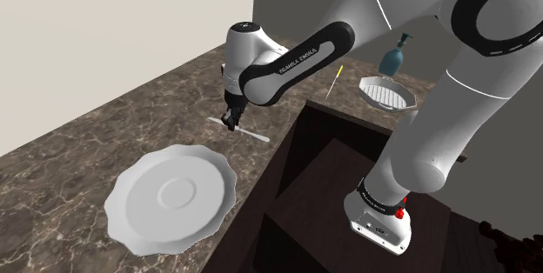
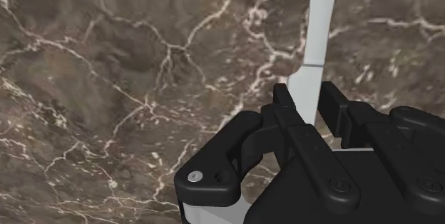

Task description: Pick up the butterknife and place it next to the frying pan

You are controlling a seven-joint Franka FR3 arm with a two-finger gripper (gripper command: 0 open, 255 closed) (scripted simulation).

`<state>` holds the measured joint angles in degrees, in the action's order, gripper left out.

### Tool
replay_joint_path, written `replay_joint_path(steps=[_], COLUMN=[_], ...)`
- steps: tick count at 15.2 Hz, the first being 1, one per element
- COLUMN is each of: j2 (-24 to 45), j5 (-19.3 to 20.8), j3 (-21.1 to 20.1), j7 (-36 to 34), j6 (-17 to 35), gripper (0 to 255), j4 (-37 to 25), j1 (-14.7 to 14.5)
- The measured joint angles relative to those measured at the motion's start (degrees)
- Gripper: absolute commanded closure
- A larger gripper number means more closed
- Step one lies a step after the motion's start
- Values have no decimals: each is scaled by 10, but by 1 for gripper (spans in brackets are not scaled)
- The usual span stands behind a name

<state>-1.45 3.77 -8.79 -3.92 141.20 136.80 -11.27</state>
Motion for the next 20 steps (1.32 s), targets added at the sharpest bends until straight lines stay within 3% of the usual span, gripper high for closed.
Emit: replay_joint_path(steps=[4,20], j2=[-9,-81], j5=[-2,-22], j3=[4,7], j7=[3,20], j6=[-6,-131], gripper=[255,255], j4=[7,-42], j1=[4,2])
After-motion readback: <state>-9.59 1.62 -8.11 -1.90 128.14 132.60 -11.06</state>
